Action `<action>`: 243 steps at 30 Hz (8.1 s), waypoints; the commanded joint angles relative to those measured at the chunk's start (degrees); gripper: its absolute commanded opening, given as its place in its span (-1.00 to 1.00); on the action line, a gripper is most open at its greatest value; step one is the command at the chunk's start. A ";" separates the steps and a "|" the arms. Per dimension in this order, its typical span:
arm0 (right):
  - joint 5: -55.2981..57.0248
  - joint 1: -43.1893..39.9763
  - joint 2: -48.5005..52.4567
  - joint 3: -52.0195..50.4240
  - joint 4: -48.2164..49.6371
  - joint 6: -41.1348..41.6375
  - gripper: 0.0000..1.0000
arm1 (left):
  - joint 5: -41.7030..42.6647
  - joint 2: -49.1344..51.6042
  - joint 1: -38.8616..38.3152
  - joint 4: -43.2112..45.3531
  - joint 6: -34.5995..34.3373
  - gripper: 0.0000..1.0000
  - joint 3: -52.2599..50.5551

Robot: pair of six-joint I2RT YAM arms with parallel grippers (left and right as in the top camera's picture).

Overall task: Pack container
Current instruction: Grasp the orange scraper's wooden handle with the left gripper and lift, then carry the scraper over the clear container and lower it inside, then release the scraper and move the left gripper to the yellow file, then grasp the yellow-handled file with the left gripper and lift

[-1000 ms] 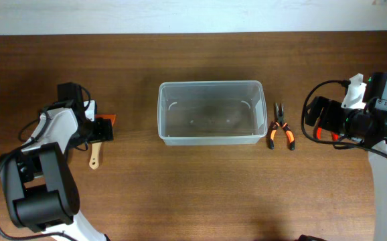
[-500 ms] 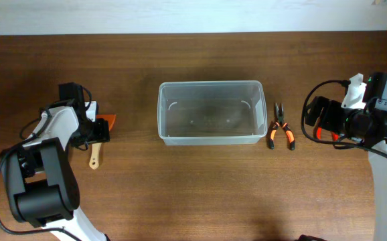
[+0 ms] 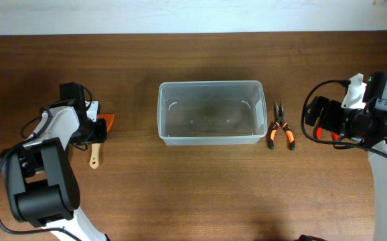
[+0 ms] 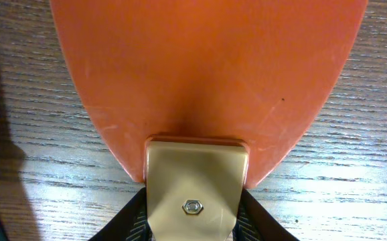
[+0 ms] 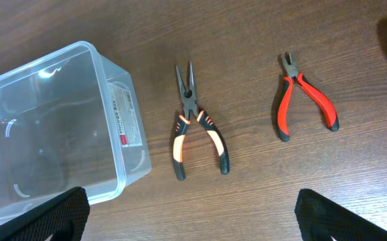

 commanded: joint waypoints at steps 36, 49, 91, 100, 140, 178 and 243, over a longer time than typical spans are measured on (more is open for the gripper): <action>-0.76 -0.22 0.26 0.92 1.05 0.09 0.98 | 0.44 4.52 -40.79 -25.53 35.93 -0.96 54.03; -0.76 -0.22 0.24 0.92 1.03 0.07 0.98 | 0.50 17.18 -44.81 -25.73 40.39 -0.97 53.66; -0.76 -0.22 0.26 0.92 -0.76 0.07 0.98 | 6.49 23.93 -47.41 -16.28 42.53 -0.96 53.59; -0.76 -0.22 0.24 0.92 -1.11 0.07 0.97 | 6.95 23.93 -47.50 -15.87 43.36 -0.96 53.55; -0.79 -0.22 0.24 0.92 -1.99 0.07 0.98 | 2.38 -5.92 -21.18 -34.14 18.67 0.38 53.77; -0.76 -0.22 0.26 0.92 -3.74 0.07 0.98 | -2.12 2.05 12.66 -10.08 18.91 0.41 9.49; -0.76 -0.22 0.26 0.92 -5.01 0.07 0.98 | 0.07 4.15 4.50 -25.64 20.92 -0.96 34.29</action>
